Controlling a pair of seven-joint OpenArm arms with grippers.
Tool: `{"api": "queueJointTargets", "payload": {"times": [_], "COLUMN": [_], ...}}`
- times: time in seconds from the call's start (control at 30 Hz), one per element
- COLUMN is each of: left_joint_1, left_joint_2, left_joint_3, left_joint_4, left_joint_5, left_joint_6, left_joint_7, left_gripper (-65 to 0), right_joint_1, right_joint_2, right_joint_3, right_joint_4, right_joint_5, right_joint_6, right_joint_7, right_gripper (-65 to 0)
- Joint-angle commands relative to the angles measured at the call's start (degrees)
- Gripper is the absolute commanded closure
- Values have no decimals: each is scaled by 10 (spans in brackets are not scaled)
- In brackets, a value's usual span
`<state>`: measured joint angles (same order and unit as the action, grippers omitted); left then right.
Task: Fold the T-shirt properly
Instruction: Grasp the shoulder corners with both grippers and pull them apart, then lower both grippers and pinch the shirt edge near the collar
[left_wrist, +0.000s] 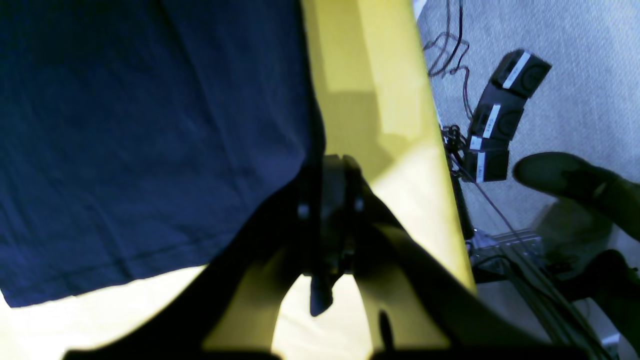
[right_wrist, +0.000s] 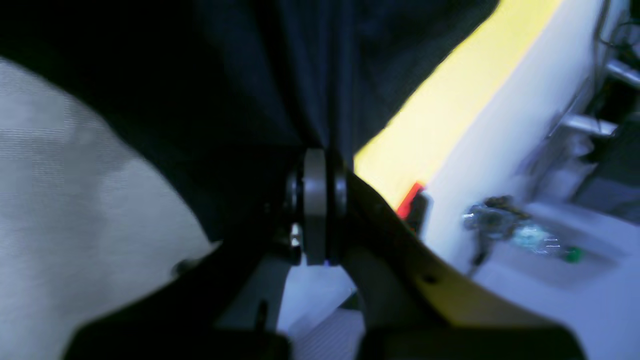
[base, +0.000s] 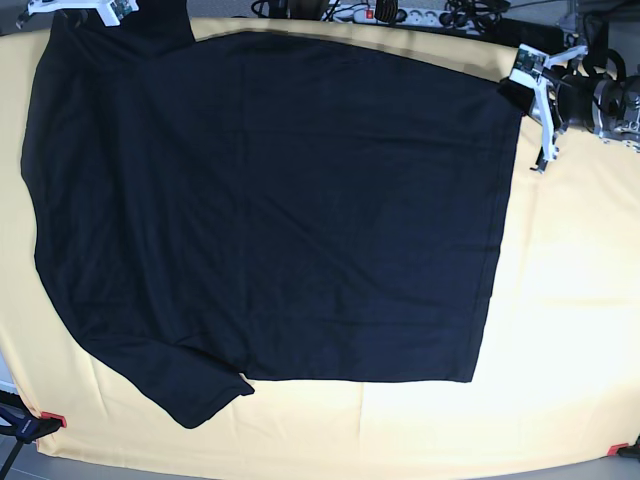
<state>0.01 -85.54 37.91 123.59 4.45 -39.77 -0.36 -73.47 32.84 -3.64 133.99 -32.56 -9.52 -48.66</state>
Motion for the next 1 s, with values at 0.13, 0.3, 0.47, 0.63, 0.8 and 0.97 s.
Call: {"api": "queueJointTargets", "payload": {"times": [0.13,0.3,0.47,0.63,0.8,0.97], "left_joint_1": [-5,-5,-5,-5,-7,-7], "left_joint_2": [0,19,57,82,109,140], "left_joint_3": [-5,-5,-5,-5,-5,-5], "left_joint_4": [9,9,6,-16,-58,-93], "left_joint_5": [-5,-5,9,66,103,103], "left_joint_6": [-2,91,185,261,298,333], "left_joint_7": [57,150,202,201,196,169], "left_gripper": [0,0,0,0,0,0], "right_joint_1": [24,113,188,224,267,322], "right_joint_2": [5,7,37,74,90,90], "right_joint_3": [3,3,4,5,24,29], "right_joint_4": [10,10,10,10,10,-5], "right_joint_5": [-33,-13,45,63,121,174], "right_joint_6": [-1,20,51,51,77,99], "right_joint_7": [28,49,67,87,113,134], "right_gripper": [0,0,0,0,0,0]}}
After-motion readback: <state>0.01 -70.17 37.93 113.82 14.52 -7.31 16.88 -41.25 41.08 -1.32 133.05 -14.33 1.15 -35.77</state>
